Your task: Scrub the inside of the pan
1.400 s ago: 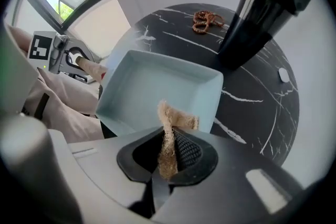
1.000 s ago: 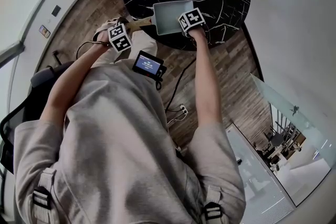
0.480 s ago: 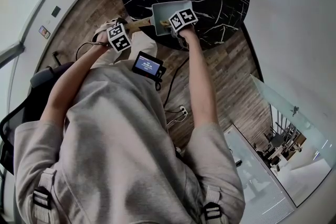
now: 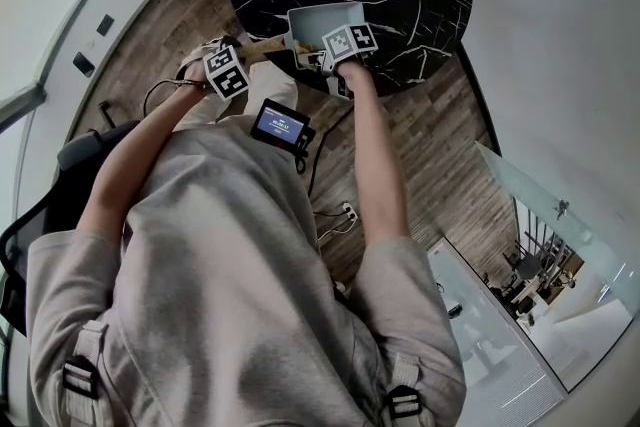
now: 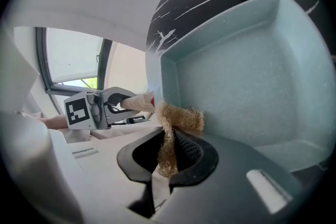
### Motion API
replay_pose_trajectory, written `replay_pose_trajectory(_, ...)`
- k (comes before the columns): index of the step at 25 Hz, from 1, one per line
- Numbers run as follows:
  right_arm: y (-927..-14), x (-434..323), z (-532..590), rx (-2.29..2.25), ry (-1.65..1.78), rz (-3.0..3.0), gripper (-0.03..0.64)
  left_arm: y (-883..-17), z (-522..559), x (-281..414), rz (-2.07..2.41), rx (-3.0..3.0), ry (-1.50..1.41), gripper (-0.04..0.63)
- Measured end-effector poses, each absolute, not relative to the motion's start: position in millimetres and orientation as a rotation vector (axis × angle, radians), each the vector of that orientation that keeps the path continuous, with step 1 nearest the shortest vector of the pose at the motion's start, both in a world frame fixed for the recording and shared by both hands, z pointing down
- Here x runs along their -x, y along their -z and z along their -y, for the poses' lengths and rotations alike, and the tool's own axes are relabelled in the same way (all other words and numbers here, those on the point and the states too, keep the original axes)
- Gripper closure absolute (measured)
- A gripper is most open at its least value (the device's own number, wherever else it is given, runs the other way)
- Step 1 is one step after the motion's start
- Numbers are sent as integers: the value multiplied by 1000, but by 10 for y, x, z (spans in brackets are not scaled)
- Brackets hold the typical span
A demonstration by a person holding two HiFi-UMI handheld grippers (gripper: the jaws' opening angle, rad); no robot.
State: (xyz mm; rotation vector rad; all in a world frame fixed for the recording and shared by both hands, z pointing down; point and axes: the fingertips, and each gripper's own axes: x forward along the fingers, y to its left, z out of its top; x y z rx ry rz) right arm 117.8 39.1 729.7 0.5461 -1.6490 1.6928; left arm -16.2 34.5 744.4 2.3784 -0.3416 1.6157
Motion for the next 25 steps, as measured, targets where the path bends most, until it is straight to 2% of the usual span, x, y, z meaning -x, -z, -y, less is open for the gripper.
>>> replay_pose_trajectory(7, -6841, -1008, -402, -523, -1890, 1861, 575, -7426, -368, 154, 294, -2411, -1584, 506)
replay_pose_trajectory(13, -6220, -911, -353, -632, -1913, 2194, 574, -7199, -314, 175, 275, -2488, -1445, 451)
replay_pose_trajectory(20, -5693, -914, -314, -954, -1702, 2454, 572, -6680, -235, 276, 346, -2581, -1195, 446)
replay_pose_trajectory(25, -5428, -905, -306, -1163, -1465, 2523, 571, -5968, 5, 148, 495, -2690, -856, 485)
